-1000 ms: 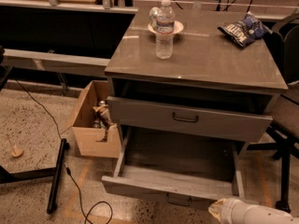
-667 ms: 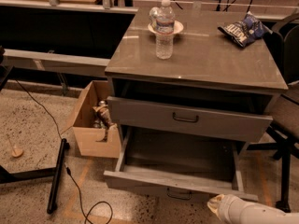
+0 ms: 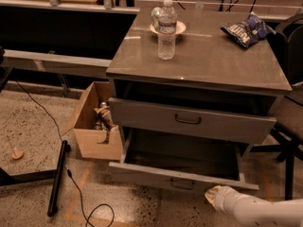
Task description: Close middle drawer
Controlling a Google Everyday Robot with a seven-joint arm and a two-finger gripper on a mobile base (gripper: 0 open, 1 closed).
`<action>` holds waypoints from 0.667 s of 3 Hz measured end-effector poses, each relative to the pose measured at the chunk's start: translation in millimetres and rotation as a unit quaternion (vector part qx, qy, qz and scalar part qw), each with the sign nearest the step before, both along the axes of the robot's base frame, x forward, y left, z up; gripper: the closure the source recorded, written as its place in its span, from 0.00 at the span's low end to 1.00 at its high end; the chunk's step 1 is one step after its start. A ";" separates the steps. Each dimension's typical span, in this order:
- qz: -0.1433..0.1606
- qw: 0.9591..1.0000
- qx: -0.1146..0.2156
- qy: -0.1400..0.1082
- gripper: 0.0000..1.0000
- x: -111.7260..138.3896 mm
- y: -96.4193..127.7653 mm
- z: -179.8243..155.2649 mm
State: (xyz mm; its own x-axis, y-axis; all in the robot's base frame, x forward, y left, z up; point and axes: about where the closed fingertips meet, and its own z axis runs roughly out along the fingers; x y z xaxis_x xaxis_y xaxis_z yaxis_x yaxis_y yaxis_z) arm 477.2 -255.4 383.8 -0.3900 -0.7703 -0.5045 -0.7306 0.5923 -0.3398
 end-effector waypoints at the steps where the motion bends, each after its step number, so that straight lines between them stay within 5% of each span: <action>1: 0.002 1.000 -0.018 -0.022 1.00 28.5 -9.1 2.5; 2: 0.004 0.998 -0.042 -0.041 1.00 50.8 -27.0 11.2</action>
Offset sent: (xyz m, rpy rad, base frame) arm 0.0781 -0.0537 0.0247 -0.1513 -0.1309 0.0062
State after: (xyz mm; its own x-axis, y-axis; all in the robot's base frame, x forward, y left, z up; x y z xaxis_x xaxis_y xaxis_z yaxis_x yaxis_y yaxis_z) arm 528.0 -282.3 395.0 -0.3442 -0.8139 -0.4680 -0.7021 0.5541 -0.4472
